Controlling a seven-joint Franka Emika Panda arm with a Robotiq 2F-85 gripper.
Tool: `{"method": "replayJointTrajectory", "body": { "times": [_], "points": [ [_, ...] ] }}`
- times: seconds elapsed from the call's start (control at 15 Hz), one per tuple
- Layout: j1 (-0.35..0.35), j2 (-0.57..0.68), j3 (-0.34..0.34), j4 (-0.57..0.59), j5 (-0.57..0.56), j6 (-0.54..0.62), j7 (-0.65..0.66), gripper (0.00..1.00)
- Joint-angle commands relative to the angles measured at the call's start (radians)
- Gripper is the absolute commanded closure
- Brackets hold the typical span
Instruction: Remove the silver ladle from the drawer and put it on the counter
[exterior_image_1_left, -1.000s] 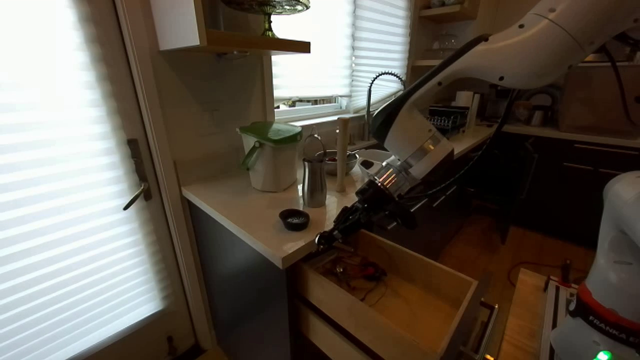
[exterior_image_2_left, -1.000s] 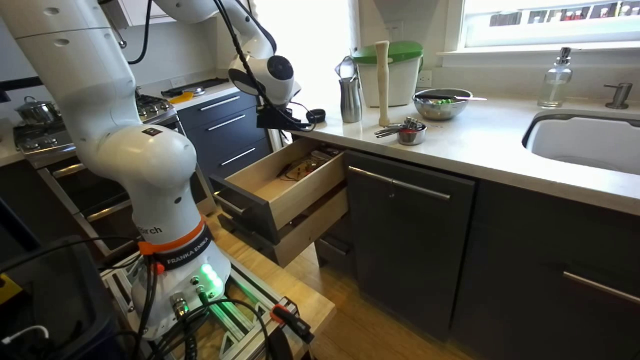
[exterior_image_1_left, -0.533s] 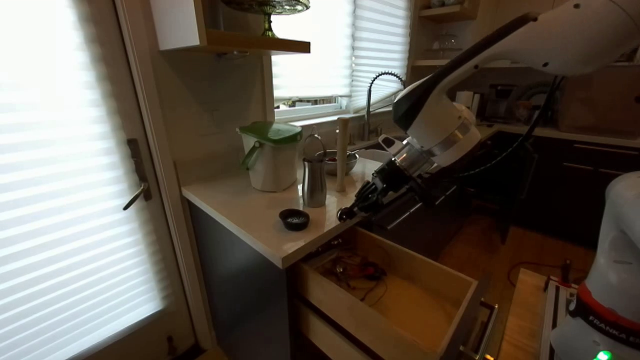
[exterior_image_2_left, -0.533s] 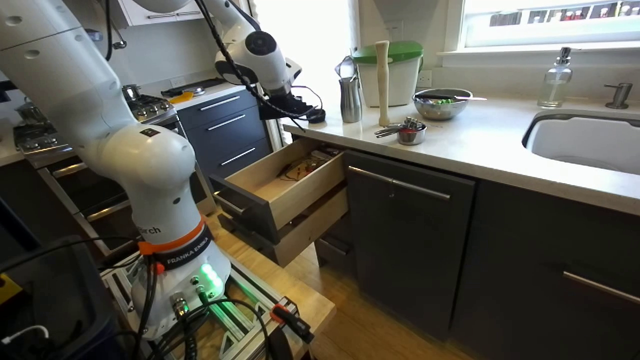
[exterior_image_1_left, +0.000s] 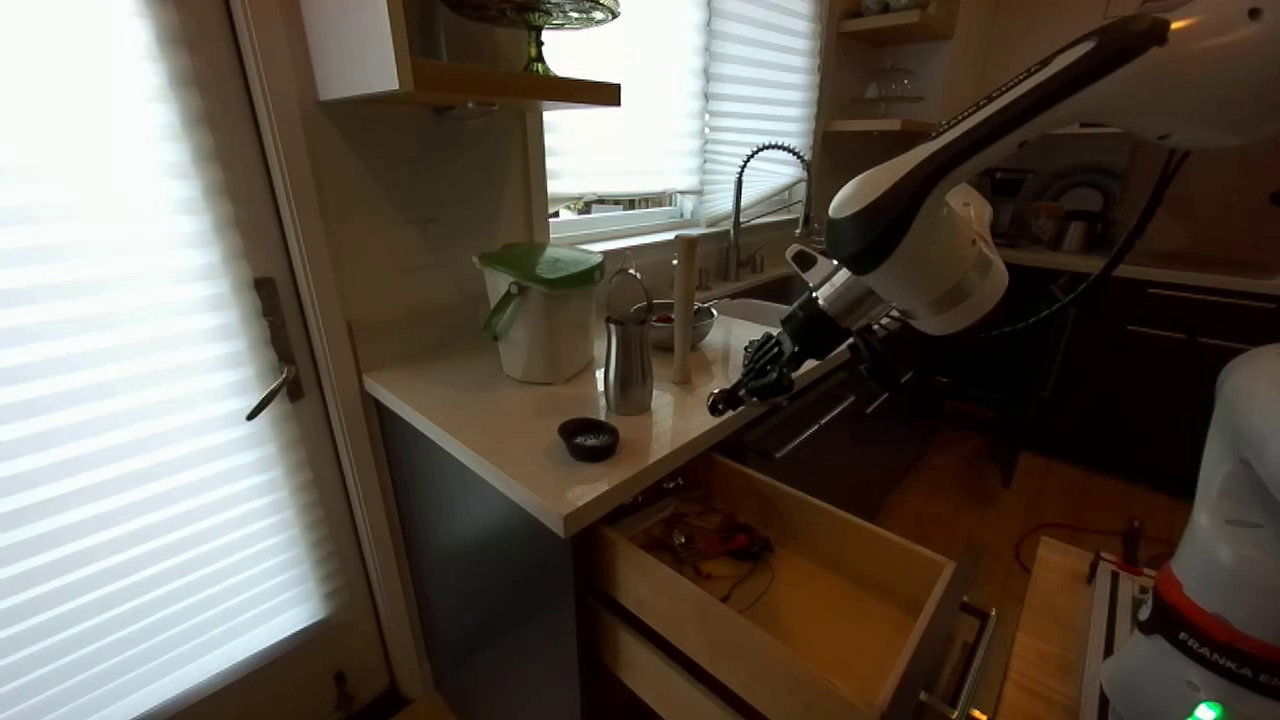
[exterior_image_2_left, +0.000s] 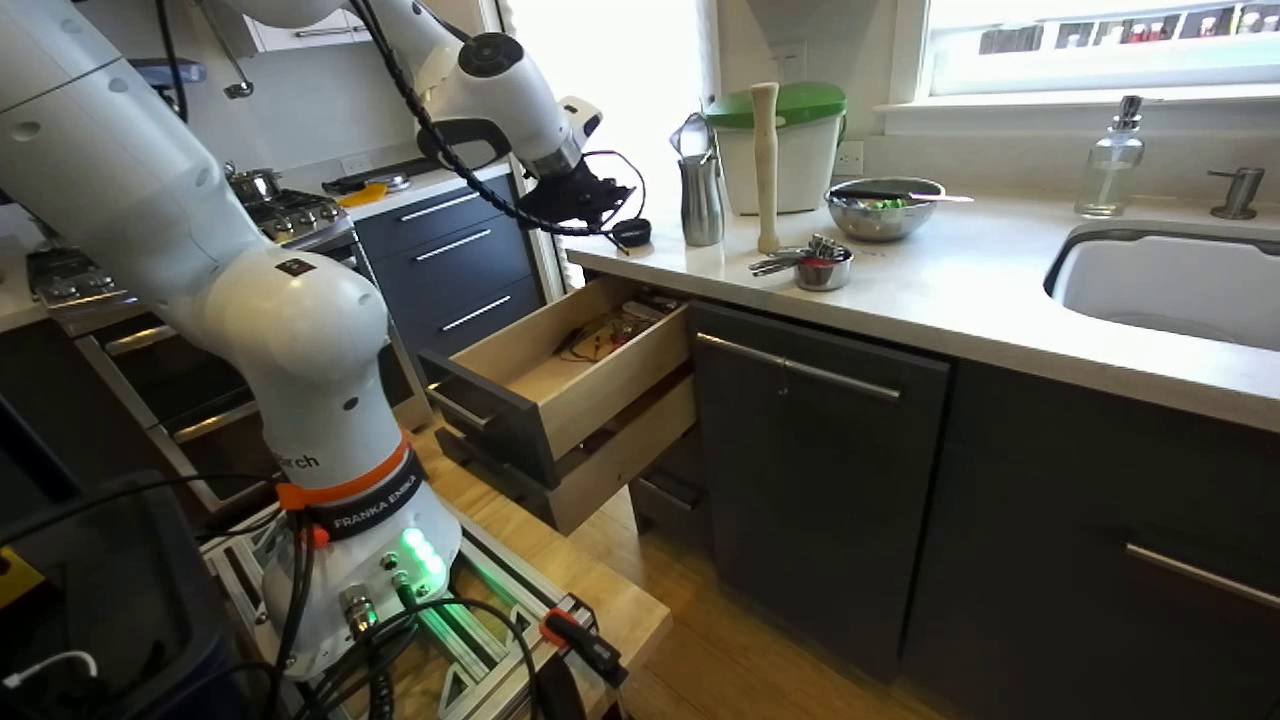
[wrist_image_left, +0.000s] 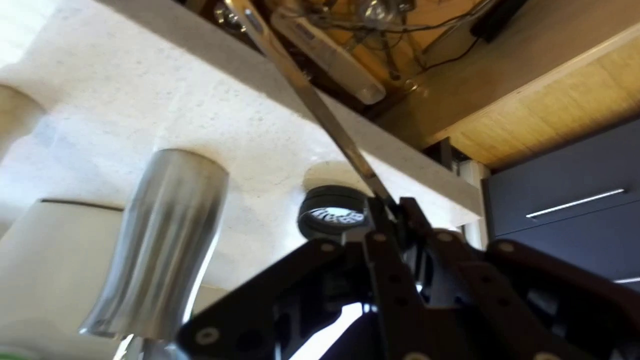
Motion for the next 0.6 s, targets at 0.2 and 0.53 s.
{"method": "replayJointTrajectory", "body": {
  "times": [0.2,0.53],
  "points": [
    [-0.057,-0.008,-0.041,0.07,0.032,0.302,-0.025,0.97],
    [-0.066,-0.003,-0.1,0.085,0.033,0.295,-0.011,0.89]
  ]
}}
